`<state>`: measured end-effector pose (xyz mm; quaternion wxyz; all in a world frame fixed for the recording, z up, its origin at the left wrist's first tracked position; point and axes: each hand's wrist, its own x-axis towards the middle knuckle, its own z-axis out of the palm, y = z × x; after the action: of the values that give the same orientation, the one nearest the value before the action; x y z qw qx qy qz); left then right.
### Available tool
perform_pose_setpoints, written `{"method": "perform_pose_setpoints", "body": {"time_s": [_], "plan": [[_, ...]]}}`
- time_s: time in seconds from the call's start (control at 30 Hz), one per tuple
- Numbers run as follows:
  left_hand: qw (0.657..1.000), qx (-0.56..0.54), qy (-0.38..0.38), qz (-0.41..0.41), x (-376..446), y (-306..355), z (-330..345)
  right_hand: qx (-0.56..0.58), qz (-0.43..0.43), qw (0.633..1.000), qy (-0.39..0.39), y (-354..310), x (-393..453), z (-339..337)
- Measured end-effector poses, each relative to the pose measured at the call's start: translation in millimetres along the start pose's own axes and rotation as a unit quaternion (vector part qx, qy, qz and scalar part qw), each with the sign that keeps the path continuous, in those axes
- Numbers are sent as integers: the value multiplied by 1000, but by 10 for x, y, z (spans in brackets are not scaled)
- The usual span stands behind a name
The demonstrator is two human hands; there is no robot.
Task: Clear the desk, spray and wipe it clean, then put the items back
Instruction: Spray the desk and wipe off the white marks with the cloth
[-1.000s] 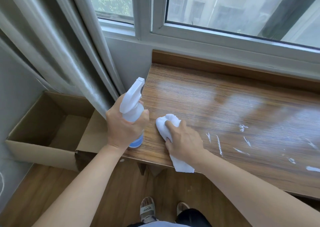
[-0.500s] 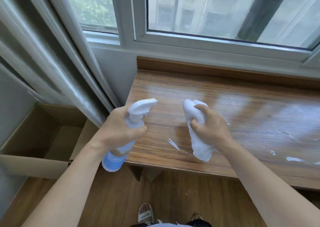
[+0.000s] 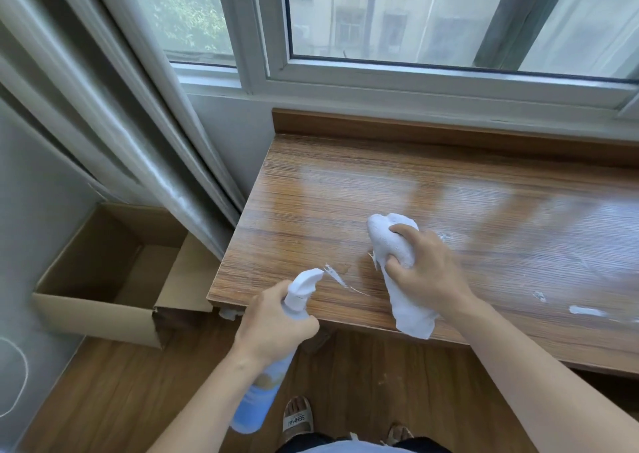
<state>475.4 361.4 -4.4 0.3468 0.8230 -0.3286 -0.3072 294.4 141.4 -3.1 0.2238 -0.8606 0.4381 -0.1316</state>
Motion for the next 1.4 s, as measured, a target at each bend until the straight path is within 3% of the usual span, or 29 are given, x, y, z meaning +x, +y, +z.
{"method": "perform_pose_setpoints", "body": {"time_s": [0.3,0.67,0.83,1.13,1.4], "plan": [[998,-15,54,6,-250,-45,205,6,-28,999,-15,53,-28,-81],[995,-44,63,61,-414,46,344,-40,-3,998,-54,256,219,-368],[993,-66,33,90,-319,149,204,-46,11,997,-65,411,235,-435],[991,-6,-61,120,-144,238,234,-36,47,998,-35,465,149,-370],[988,-31,-74,134,-67,324,231,-56,52,996,-39,492,-18,-373]]}}
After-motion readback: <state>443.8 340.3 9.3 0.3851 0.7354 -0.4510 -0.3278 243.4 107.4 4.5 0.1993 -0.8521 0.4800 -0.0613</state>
